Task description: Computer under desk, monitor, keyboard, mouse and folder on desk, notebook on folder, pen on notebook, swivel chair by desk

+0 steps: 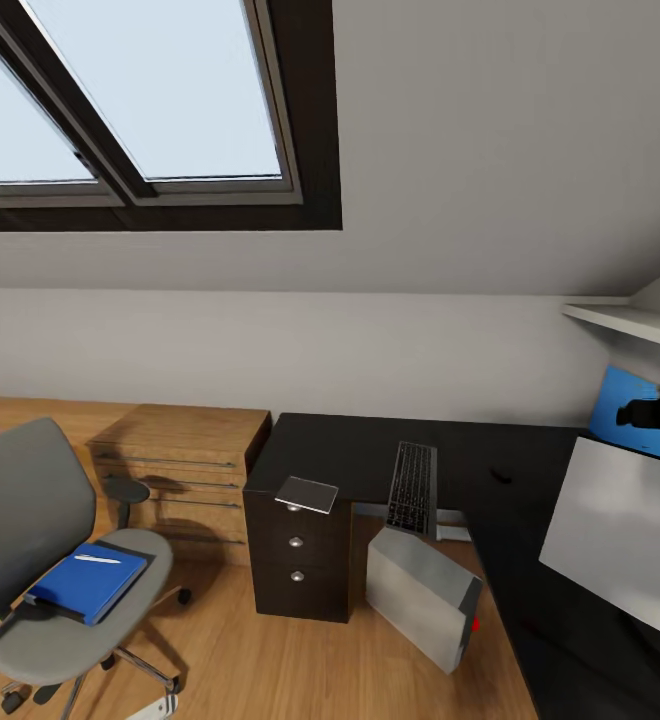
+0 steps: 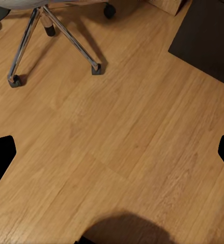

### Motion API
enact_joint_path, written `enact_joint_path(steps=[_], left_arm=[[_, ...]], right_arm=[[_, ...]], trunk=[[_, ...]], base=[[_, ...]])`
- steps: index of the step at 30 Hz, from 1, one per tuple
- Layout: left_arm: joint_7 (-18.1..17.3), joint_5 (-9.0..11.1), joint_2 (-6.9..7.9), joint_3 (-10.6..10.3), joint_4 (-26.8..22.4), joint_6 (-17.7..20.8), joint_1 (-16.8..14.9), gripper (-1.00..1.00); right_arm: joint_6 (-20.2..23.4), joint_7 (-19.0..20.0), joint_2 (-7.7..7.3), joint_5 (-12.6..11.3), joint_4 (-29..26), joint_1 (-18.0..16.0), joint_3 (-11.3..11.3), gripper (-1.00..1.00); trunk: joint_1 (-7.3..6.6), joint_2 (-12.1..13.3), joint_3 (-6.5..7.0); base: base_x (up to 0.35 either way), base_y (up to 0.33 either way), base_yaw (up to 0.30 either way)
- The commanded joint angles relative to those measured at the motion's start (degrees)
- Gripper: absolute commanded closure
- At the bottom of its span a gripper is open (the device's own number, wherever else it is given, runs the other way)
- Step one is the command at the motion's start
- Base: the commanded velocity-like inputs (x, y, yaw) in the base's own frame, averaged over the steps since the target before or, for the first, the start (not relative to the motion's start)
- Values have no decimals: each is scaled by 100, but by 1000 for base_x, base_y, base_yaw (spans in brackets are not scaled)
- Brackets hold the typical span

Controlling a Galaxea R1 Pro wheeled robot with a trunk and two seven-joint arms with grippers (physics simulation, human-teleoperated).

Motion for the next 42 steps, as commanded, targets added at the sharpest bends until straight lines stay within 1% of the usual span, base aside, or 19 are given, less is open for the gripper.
enact_joint_path(steps=[1,5,11,20,29,32,35,37,38,42], left_arm=[[50,28,8,-32,-9,16,-3,-100],[49,28,8,-32,-9,15,-3,-100],[49,28,-16,-32,-10,13,-3,-100],[48,28,-18,-34,-10,-21,-2,-100],[49,36,-18,-40,-10,-23,-4,-100],[49,36,-18,-40,-10,-23,-2,-100],[49,36,-23,-40,-10,-23,-1,-100],[49,41,-25,-42,-10,-23,-1,-100],[49,43,-57,-41,-5,-23,-1,-100],[49,45,-82,-40,-2,-23,-1,-100]], right_arm=[[-33,16,-3,-30,129,-1,73,-100],[-226,18,11,-32,444,0,107,-100],[-453,19,14,-27,706,-1,115,-100],[-510,19,11,14,752,2,114,-100],[-513,15,14,83,783,2,126,-100],[-514,17,14,147,871,25,138,-100],[-514,18,14,276,986,48,139,-100],[-514,19,14,389,1070,57,140,-100],[-568,25,14,533,1207,65,137,-100],[-648,47,14,565,1252,67,134,-100]], trunk=[[2,-4,-2],[2,-4,-2],[2,-4,-2],[2,-4,-2],[2,-4,-2],[2,-4,-2],[2,-4,-2],[2,-4,-2],[2,-4,-2],[2,-4,-2]], base=[[0,0,0],[0,0,0],[11,0,0],[207,0,0],[29,0,0],[3,0,0],[1,0,0],[0,0,0],[0,0,0],[0,0,0]])
